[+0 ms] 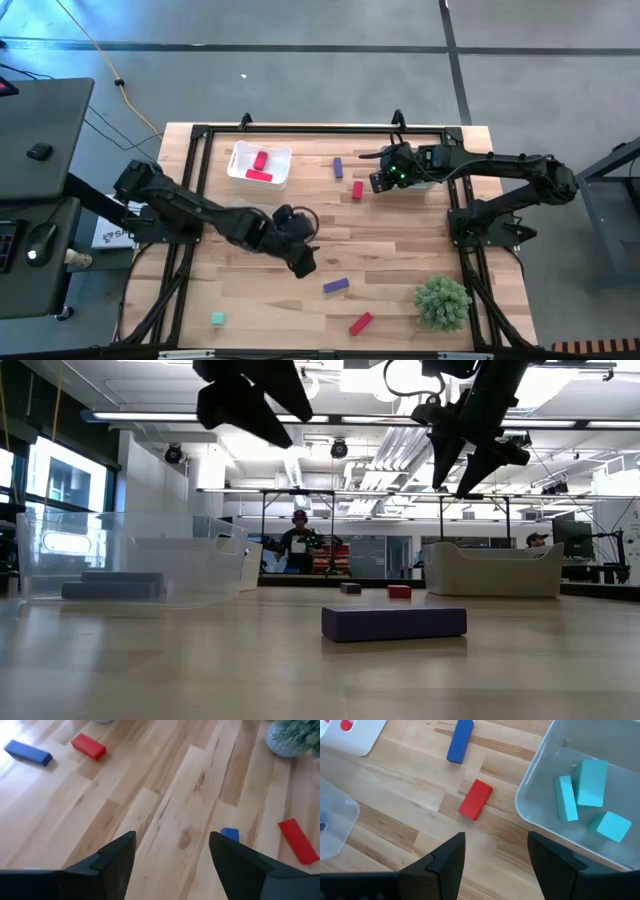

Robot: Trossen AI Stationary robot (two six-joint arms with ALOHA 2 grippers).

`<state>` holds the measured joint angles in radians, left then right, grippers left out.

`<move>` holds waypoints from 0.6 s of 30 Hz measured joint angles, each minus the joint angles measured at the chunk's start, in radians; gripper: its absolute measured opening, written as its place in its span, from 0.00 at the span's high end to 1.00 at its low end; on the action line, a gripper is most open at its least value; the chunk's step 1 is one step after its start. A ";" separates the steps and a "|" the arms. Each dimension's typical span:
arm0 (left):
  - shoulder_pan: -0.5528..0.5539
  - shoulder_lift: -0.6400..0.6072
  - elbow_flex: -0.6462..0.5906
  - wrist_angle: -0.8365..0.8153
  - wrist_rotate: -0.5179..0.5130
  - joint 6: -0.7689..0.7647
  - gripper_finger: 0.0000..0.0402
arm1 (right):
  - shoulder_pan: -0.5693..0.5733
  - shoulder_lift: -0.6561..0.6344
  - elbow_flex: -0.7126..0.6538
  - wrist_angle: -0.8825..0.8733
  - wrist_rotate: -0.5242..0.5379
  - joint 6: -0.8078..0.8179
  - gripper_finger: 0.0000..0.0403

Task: Sort & place blocks by color
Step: Put the purple block into the transparent bin

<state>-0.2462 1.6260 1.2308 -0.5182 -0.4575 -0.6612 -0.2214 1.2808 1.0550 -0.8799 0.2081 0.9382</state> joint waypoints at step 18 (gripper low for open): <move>-0.100 0.210 0.000 0.173 -0.006 -0.054 0.40 | 0.000 0.000 -0.002 0.003 0.002 0.004 0.49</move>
<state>-0.3463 1.8364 1.2308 -0.3449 -0.4639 -0.7153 -0.2214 1.2808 1.0530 -0.8769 0.2104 0.9421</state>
